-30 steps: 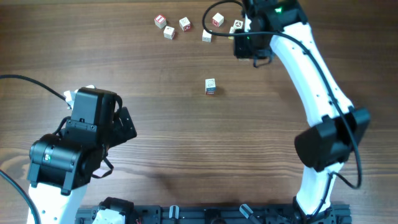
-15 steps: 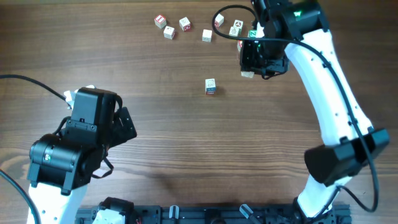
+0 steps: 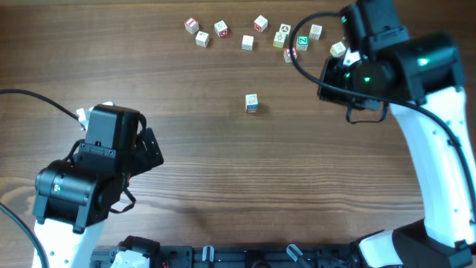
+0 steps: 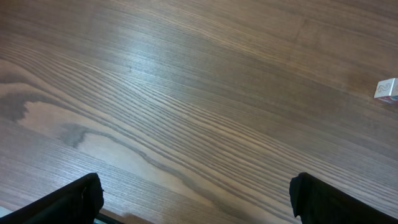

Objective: Form a tower
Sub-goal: 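Carry the green N block back toward the stack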

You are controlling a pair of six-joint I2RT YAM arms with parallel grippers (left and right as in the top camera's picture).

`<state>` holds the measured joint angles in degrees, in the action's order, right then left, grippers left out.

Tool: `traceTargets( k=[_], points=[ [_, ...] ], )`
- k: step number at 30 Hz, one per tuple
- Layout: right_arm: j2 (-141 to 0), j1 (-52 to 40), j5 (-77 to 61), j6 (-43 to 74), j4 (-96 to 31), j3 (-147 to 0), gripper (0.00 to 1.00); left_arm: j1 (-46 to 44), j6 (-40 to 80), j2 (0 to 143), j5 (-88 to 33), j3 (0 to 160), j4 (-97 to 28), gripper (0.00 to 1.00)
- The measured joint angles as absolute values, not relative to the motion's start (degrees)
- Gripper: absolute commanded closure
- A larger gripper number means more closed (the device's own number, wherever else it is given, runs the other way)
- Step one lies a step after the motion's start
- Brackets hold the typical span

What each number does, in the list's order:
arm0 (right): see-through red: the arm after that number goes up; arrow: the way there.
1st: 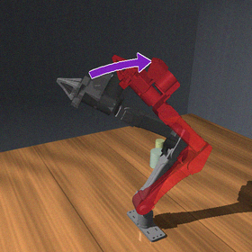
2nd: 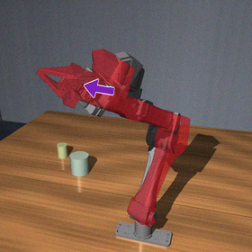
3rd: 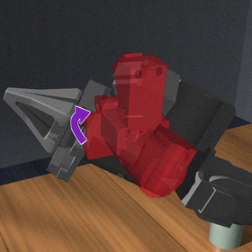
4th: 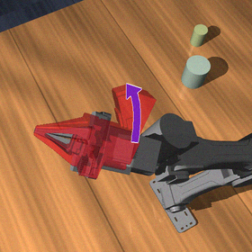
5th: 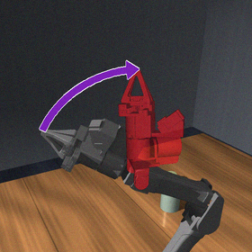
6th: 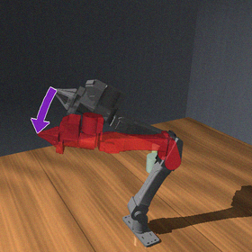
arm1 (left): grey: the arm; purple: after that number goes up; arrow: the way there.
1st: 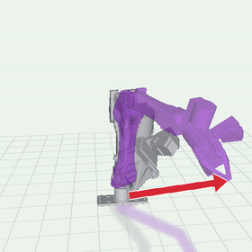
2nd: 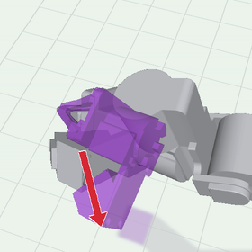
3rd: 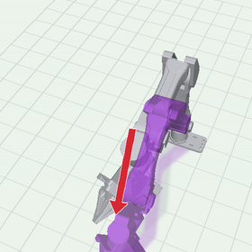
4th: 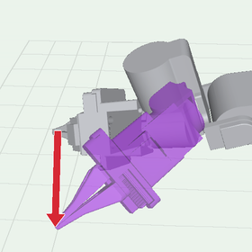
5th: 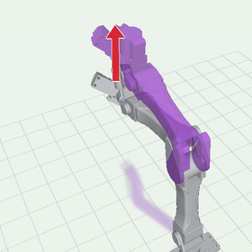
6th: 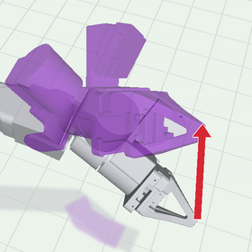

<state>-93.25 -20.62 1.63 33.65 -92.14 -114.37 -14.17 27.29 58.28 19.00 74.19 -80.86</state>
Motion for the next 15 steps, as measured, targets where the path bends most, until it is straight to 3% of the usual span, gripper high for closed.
traceTargets(
  k=[9, 15],
  points=[
    [-91.7, -33.8, 6.1, 42.8, -92.1, -104.9, 0.95, -14.2, 27.3, 58.3, 19.0, 74.2, -80.9, 0.0],
    [-75.9, -39.4, 13.8, 52.8, -86.2, -90.8, 0.95, -14.2, 27.3, 58.3, 19.0, 74.2, -80.8, 0.0]
  ],
)
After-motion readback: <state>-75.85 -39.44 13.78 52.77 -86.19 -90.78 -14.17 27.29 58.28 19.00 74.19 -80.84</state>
